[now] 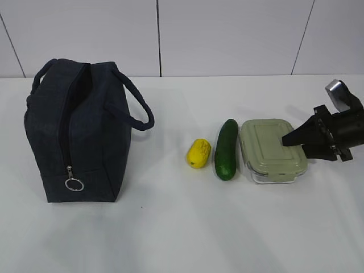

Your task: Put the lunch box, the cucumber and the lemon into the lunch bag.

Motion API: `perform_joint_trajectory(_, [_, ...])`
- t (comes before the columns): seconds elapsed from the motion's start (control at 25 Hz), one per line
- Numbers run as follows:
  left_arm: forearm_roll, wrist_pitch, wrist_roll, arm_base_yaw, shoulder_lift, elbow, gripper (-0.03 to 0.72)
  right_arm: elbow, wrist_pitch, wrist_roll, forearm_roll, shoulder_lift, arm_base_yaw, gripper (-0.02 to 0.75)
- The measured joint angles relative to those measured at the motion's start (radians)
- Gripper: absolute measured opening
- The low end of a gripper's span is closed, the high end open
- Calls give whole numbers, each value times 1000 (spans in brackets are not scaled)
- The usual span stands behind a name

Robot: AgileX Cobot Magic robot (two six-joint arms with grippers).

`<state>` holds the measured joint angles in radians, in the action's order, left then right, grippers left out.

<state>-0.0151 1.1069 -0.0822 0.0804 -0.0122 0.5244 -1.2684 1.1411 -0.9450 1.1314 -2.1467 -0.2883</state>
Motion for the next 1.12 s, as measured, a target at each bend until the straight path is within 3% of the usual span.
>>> perform_joint_trajectory(0.4, [-67,-11,2,0,-55,8,245,2,0,74,-6,113,0,369])
perform_joint_trajectory(1.12, [-234,-130,2,0,-757,296,245,5,11,162,46,264,34,369])
